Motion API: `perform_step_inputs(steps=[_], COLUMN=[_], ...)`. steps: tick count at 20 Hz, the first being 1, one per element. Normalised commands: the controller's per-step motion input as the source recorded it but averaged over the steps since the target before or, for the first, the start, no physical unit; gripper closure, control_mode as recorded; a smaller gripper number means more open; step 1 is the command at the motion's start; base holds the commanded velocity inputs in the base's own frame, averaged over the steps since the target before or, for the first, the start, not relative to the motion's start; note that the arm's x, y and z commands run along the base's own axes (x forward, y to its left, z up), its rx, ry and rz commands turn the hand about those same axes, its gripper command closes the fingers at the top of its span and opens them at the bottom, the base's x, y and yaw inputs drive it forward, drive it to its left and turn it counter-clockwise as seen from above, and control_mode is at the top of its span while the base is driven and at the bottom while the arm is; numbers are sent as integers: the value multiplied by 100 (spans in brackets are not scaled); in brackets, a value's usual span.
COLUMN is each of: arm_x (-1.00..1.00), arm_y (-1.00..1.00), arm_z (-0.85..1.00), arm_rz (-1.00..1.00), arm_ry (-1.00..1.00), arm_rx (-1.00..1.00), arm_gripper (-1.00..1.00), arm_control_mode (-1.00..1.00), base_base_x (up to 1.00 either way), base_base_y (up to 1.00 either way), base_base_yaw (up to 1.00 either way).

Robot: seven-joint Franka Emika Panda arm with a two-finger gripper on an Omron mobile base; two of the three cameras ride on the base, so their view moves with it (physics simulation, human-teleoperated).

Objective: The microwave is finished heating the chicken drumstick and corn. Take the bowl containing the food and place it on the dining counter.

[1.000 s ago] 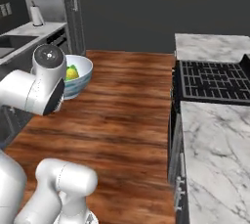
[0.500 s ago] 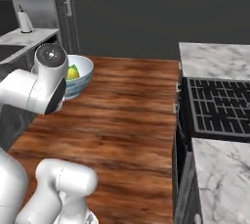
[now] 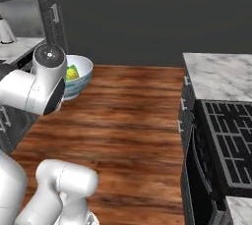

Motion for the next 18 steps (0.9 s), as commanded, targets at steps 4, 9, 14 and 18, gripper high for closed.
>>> perform_step_inputs(steps=[4, 9, 14, 18], arm_x=[0, 0, 0, 0], arm_y=[0, 0, 0, 0], arm_z=[0, 0, 0, 0], arm_rz=[0, 0, 0, 0], arm_ry=[0, 0, 0, 0], arm_rx=[0, 0, 0, 0], arm_gripper=[100, 100, 100, 100], arm_control_mode=[100, 100, 100, 100], base_base_x=[100, 100, 100, 100], base_base_y=[68, 77, 90, 90], base_base_yaw=[-37, -49, -57, -65])
